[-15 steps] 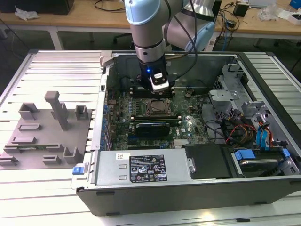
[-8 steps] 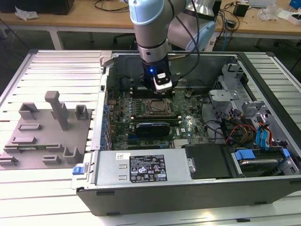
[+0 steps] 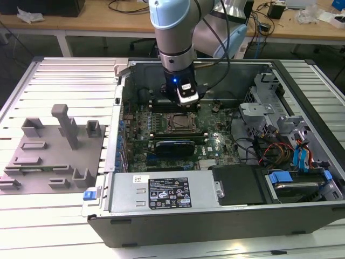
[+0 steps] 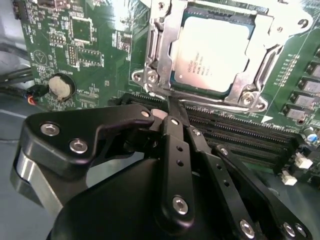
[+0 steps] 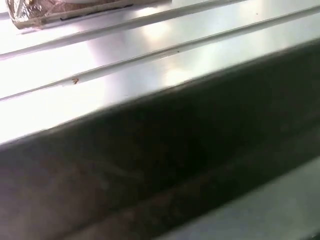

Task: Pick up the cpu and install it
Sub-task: 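Install the first cpu locking lever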

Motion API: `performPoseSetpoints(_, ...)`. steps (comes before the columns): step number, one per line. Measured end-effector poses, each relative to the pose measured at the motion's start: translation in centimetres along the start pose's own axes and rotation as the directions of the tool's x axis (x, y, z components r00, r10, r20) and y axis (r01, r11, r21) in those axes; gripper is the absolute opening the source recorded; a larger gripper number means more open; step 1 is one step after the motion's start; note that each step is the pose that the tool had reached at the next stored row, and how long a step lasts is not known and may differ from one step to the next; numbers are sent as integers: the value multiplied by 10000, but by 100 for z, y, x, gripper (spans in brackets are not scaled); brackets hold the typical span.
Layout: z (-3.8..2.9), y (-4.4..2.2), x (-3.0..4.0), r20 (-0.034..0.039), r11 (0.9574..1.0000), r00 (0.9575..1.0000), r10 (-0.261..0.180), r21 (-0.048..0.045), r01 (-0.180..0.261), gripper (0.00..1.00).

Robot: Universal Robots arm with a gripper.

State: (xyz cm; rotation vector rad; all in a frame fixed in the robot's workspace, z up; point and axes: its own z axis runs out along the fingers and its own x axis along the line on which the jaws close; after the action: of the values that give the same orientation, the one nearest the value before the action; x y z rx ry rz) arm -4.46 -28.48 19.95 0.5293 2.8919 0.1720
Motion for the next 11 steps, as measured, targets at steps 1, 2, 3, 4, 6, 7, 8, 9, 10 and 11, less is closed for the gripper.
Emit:
performPoseSetpoints(1,-37,1,-5,-4,10000,10000,-3,22,3,11)
performPoseSetpoints(2,-68,6,-11,-2,10000,10000,-4,24,4,11)
performPoseSetpoints(3,-92,10,-16,14,10000,10000,-18,96,18,11)
performPoseSetpoints(4,-101,11,-18,22,9998,10000,-39,206,38,11)
performPoseSetpoints(6,-114,14,-23,26,9988,10000,-84,483,82,11)
performPoseSetpoints(7,-117,14,-23,27,9983,9999,-98,569,96,11)
performPoseSetpoints(8,-119,13,-25,30,9977,9999,-116,672,114,11)
performPoseSetpoints(9,-120,8,-26,29,9973,9999,-124,724,122,11)
performPoseSetpoints(10,-121,1,-28,27,9972,9999,-125,741,123,11)
performPoseSetpoints(11,-121,-15,-34,29,9971,9999,-124,746,121,11)
